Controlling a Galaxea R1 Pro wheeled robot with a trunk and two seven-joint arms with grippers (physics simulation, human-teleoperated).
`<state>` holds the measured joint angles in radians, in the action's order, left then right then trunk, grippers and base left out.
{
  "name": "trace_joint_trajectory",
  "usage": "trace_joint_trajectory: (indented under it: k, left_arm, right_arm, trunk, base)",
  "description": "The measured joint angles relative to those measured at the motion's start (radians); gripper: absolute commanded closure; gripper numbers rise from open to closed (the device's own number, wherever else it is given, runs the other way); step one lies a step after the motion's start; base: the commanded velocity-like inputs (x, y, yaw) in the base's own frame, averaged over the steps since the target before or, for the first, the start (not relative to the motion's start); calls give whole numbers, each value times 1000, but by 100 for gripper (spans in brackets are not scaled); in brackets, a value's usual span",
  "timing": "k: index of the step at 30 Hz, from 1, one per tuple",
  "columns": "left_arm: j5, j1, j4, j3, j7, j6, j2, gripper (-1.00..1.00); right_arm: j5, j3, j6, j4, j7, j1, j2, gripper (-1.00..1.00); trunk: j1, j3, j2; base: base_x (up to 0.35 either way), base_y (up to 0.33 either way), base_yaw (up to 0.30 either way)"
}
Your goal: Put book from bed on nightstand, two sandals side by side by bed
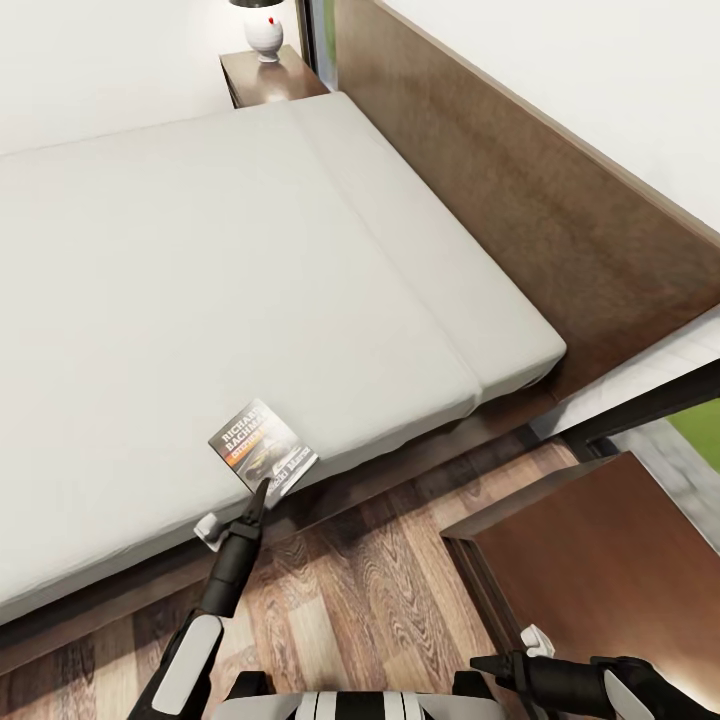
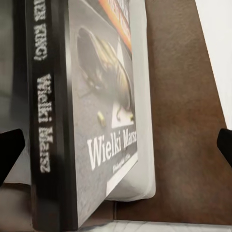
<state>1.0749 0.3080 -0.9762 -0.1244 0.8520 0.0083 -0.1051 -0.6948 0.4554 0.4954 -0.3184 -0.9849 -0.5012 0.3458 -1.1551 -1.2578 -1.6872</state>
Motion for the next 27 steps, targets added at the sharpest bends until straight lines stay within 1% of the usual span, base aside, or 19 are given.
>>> trace_joint_trajectory:
  k: [4,19,20,27]
  left_arm:
    - [0,0,0,-5,2,1,0,-100]
    - [1,0,2,-6,-2,3,0,-100]
    - [1,0,2,-6,-3,4,0,100]
    - [1,0,1,-4,-20,7,0,100]
  right_arm:
    - [0,0,0,0,0,0,0,-100]
    - [0,0,0,0,0,0,0,-100]
    - [0,0,0,0,0,0,0,-100]
    - [0,0,0,0,0,0,0,-100]
  trunk:
    - [0,0,0]
    - [0,0,0]
    - [0,0,0]
    - [0,0,0]
  base:
    - [0,0,0]
    - [0,0,0]
    - [0,0,0]
    - [0,0,0]
